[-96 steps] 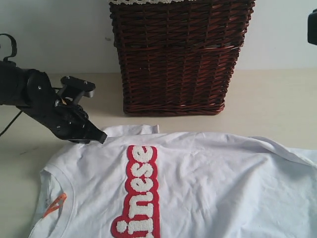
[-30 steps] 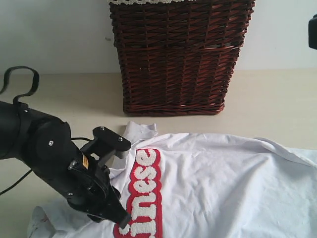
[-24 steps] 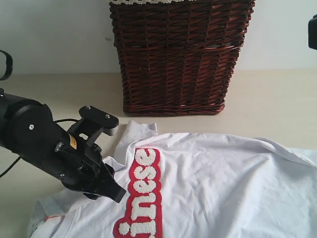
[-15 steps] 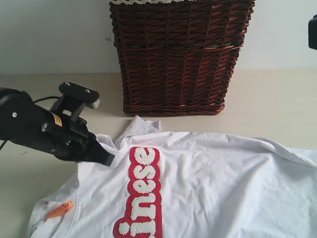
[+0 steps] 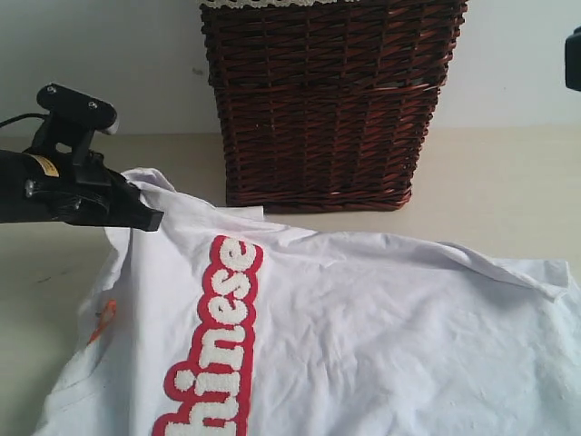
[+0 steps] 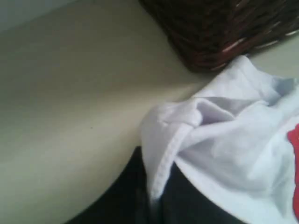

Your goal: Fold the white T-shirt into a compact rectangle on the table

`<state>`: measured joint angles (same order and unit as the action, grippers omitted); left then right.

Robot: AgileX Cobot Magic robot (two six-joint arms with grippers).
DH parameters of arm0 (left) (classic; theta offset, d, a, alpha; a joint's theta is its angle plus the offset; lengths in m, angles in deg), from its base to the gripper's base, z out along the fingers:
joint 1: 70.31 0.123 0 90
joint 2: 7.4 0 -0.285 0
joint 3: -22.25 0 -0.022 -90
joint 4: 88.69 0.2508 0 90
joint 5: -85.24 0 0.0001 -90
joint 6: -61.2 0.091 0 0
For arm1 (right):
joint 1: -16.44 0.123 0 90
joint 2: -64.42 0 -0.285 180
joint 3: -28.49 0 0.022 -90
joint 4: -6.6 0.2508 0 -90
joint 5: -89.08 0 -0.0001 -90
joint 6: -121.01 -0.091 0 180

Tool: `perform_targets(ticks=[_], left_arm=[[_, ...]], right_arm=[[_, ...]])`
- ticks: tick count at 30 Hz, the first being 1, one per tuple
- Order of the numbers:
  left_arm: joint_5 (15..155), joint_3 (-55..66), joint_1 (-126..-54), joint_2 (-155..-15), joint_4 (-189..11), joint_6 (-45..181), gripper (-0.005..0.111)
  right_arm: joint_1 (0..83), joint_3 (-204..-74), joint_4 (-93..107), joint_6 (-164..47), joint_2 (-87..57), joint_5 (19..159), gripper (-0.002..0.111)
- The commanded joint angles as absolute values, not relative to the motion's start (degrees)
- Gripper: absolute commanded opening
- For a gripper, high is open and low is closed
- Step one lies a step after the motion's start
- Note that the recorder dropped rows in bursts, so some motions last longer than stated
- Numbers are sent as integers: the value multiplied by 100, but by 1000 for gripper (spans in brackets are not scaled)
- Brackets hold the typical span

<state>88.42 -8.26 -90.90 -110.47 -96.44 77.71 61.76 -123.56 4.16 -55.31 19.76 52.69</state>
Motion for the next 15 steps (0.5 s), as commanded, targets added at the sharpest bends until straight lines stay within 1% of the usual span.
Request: perform_targets(ticks=[1, 3, 5, 9, 12, 15], left_arm=[[9159, -761, -8929, -10985, -9716, 7901, 14], [9148, -682, -8725, -10985, -9977, 7901, 27], [9148, -597, -8423, -10985, -10136, 7901, 37], [9007, -405, -7922, -10985, -10759, 7901, 41], [8524, -265, -7887, -10985, -11114, 7901, 42], [7744, -84, -8060, -10975, -11207, 7901, 41]], right_arm=[[6142, -12328, 371, -5520, 1961, 5273, 0], [6142, -12328, 371, -5520, 1912, 5247, 0], [6142, -12328, 371, -5520, 1833, 5247, 0], [6142, -12328, 371, -5534, 1626, 5234, 0], [6142, -12328, 371, -5584, 1512, 5234, 0], [6142, -12328, 371, -5584, 1512, 5234, 0]])
